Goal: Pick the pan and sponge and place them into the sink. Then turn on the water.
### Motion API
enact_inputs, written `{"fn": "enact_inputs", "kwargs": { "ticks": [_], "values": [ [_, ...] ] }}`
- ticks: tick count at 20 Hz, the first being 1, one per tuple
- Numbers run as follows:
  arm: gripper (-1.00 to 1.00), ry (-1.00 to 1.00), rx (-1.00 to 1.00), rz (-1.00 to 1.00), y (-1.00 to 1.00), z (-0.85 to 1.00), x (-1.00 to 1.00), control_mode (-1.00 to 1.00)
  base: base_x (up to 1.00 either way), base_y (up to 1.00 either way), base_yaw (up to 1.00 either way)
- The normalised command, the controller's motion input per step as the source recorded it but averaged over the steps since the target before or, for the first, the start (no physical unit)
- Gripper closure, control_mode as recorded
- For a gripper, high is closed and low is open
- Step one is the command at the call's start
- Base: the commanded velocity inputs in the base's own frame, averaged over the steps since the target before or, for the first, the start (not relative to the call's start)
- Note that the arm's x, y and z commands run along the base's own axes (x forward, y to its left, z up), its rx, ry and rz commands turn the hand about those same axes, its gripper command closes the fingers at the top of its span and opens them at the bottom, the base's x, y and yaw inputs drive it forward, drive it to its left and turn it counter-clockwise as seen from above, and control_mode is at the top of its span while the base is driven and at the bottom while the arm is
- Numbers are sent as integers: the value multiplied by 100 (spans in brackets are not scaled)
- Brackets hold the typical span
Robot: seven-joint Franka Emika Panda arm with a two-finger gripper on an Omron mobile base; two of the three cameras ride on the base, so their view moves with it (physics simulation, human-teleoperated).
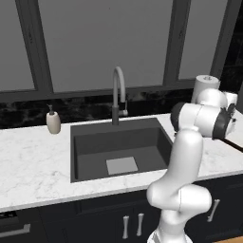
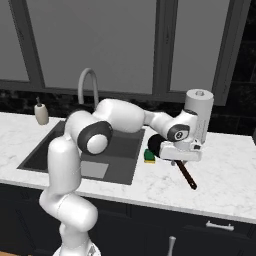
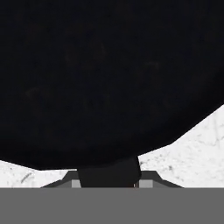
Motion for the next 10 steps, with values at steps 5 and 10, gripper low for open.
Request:
{"fn": "enact_inputs", "kwargs": {
  "ticks": [5,10],
  "values": [
    [100,0,0,16,97,12,0,-100,0,0,0],
    [100,-1,0,18,100,1,-1,-100,0,0,0]
  ]
}}
